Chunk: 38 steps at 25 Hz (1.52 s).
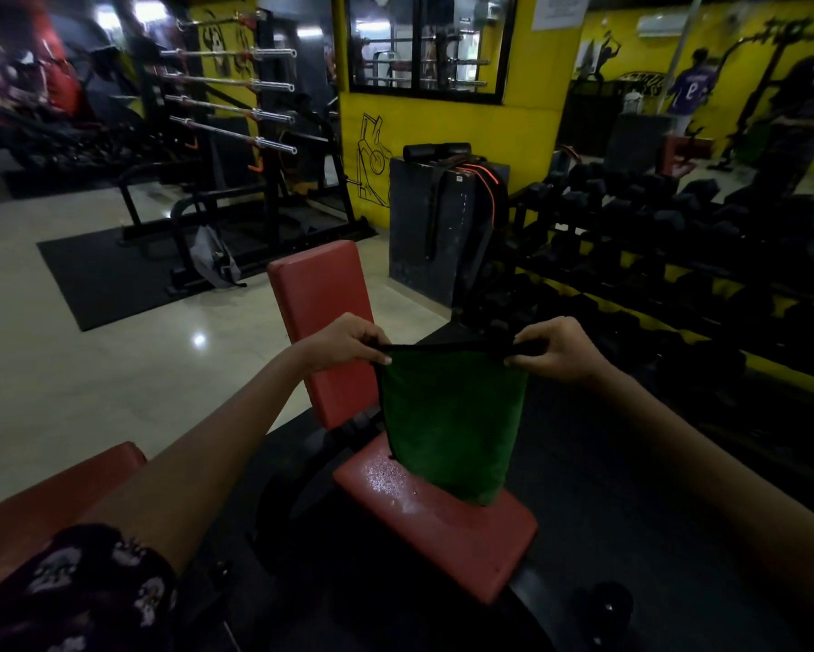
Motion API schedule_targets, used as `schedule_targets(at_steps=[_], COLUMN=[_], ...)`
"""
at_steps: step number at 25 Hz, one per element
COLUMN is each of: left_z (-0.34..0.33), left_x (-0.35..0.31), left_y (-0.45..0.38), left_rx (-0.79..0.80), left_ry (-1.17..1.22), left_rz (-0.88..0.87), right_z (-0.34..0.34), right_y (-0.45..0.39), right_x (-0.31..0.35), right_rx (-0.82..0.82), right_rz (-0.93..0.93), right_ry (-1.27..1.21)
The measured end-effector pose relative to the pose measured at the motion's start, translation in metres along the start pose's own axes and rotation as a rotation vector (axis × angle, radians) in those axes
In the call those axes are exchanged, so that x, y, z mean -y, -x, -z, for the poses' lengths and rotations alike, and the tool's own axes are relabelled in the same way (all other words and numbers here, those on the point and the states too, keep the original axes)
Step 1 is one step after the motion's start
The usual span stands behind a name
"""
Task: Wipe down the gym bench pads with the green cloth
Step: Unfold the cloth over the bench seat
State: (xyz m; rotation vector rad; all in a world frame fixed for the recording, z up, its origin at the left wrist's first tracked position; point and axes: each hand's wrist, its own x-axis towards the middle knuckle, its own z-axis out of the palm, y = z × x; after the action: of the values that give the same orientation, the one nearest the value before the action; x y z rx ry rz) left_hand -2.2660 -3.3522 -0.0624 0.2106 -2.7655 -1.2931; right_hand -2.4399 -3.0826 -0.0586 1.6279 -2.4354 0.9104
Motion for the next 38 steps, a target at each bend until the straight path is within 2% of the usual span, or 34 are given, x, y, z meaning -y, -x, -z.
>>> schedule_targets(at_steps=[3, 6, 9, 10, 13, 17, 22, 24, 28, 30, 32, 33, 35, 37, 38], left_z=[0.0, 0.001, -0.003, -0.01, -0.041, -0.068, -0.088, -0.081, -0.048, -0.042, -0.047, -0.053, -0.068, -0.08, -0.084], left_x=[0.006, 0.016, 0.005, -0.006, -0.041, -0.054, -0.082, -0.091, -0.088, -0.074, -0.058, -0.051, -0.041, -0.034, -0.031], left_y=[-0.003, -0.002, -0.008, -0.014, -0.035, -0.053, -0.059, -0.06, -0.063, -0.063, -0.06, -0.058, -0.054, -0.05, -0.047], left_rx=[-0.031, -0.066, 0.023, 0.066, 0.067, -0.169, -0.326, -0.372, -0.482, -0.526, -0.542, -0.529, -0.472, -0.396, -0.358], left_ry=[-0.025, -0.021, -0.172, -0.175, 0.075, 0.143, 0.045, 0.033, -0.022, -0.063, -0.068, -0.067, -0.082, -0.096, -0.099], left_rz=[0.016, 0.045, 0.079, 0.062, -0.098, -0.202, -0.335, -0.355, -0.306, -0.233, -0.141, -0.114, -0.103, -0.102, -0.105], right_z=[-0.009, -0.009, -0.015, -0.02, -0.032, -0.027, -0.03, -0.056, -0.113, -0.114, -0.102, -0.095, -0.085, -0.076, -0.068], right_y=[0.0, -0.001, -0.004, -0.007, -0.02, -0.016, 0.006, 0.031, 0.098, 0.102, 0.089, 0.079, 0.062, 0.049, 0.045], right_x=[0.005, 0.015, 0.028, 0.034, 0.049, 0.044, 0.027, 0.002, -0.044, -0.046, -0.029, -0.017, 0.01, 0.035, 0.046], right_rx=[-0.037, -0.134, -0.191, -0.186, -0.188, -0.263, -0.388, -0.298, 0.055, 0.205, 0.286, 0.251, 0.059, -0.106, -0.115], right_rz=[-0.076, -0.225, -0.359, -0.387, -0.399, -0.415, -0.275, -0.32, -0.728, -0.802, -0.786, -0.76, -0.668, -0.605, -0.626], right_ry=[-0.182, -0.556, -0.742, -0.747, -0.72, -0.648, -0.307, -0.244, -0.242, -0.242, -0.234, -0.295, -0.497, -0.779, -0.957])
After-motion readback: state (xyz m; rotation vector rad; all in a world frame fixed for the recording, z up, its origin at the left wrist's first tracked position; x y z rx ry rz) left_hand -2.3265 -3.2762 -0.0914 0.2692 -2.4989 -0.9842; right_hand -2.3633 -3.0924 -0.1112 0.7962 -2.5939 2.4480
